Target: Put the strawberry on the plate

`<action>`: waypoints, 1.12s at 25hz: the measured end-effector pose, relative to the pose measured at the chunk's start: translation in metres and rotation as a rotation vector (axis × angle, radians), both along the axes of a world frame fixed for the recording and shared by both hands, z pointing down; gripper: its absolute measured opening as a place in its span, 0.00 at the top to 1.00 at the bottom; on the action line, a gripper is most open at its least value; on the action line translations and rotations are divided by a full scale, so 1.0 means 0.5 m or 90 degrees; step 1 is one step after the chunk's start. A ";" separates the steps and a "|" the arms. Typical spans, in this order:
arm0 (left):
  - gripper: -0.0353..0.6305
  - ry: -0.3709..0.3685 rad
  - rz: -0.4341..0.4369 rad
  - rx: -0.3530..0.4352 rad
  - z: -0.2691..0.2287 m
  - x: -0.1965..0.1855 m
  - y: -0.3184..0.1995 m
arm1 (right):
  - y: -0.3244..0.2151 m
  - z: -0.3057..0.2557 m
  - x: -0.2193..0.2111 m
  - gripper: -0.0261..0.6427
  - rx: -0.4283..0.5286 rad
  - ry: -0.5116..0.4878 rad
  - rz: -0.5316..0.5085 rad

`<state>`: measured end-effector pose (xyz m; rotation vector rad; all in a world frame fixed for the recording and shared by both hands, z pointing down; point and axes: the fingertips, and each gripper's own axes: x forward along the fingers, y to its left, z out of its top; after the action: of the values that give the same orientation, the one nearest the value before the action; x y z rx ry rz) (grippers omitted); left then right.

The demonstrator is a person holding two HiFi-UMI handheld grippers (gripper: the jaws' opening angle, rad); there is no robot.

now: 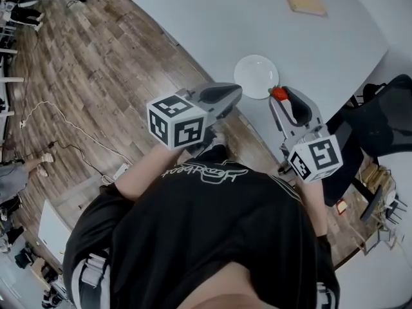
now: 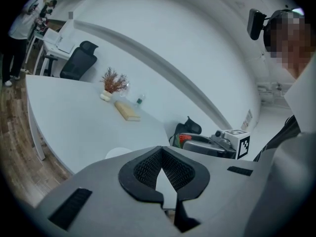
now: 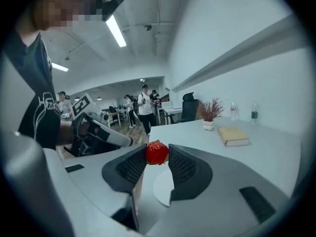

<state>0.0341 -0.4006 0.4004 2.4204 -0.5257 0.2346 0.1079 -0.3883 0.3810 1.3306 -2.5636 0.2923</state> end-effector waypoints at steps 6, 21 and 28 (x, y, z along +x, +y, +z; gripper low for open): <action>0.94 -0.014 -0.016 -0.016 0.033 -0.007 -0.057 | -0.061 0.046 -0.006 0.76 0.051 0.145 -0.018; 0.94 -0.034 -0.012 -0.041 0.080 -0.023 -0.102 | -0.162 0.224 -0.009 0.76 -0.030 0.270 -0.018; 0.94 -0.042 -0.024 -0.051 0.096 -0.040 -0.123 | -0.186 0.322 -0.005 0.76 -0.109 0.290 -0.033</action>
<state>0.0143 -0.4619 0.4484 2.3289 -0.5803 0.3143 0.1055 -0.4813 0.5421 1.1152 -2.1384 0.1704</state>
